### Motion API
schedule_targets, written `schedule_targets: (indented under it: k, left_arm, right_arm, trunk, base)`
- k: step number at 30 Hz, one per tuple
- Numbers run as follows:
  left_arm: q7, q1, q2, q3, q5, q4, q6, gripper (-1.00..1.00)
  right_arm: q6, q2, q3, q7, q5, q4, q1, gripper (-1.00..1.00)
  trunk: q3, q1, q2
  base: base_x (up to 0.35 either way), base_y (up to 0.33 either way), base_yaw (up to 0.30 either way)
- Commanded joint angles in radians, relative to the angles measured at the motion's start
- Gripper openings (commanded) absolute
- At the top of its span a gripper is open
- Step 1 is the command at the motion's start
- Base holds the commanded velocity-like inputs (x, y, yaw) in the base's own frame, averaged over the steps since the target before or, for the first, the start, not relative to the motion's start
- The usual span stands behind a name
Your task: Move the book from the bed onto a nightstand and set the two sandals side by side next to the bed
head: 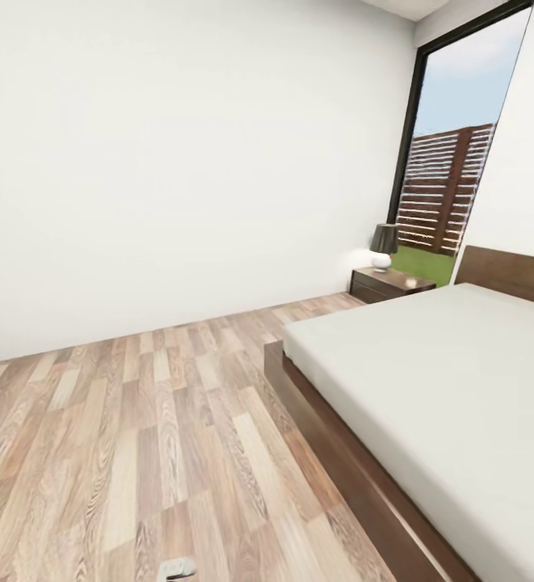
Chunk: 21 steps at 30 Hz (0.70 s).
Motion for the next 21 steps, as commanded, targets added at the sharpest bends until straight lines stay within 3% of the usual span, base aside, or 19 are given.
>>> schedule_targets:
  k: [1, 7, 21]
  left_arm:
    - [-0.003, -0.001, 0.000, 0.002, 0.000, 0.001, -0.004, 1.00]
    - [-0.003, -0.001, 0.000, 0.002, 0.000, 0.001, -0.004, 1.00]
    - [-0.003, -0.001, 0.000, 0.002, 0.000, 0.001, -0.004, 1.00]
  right_arm:
    - [0.010, 0.000, 0.000, 0.004, -0.010, 0.003, -0.002, 1.00]
    - [0.010, 0.000, 0.000, 0.004, -0.010, 0.003, -0.002, 1.00]
    - [0.009, 0.000, 0.000, 0.004, -0.010, 0.003, -0.002, 1.00]
  trunk:
    - [0.000, 0.000, 0.000]
    - [0.003, 0.000, 0.000]
    - [0.011, 0.000, 0.000]
  base:
    - [0.256, 0.138, -0.283]
    - [0.213, 0.117, -0.283]
    - [0.017, 0.009, -0.283]
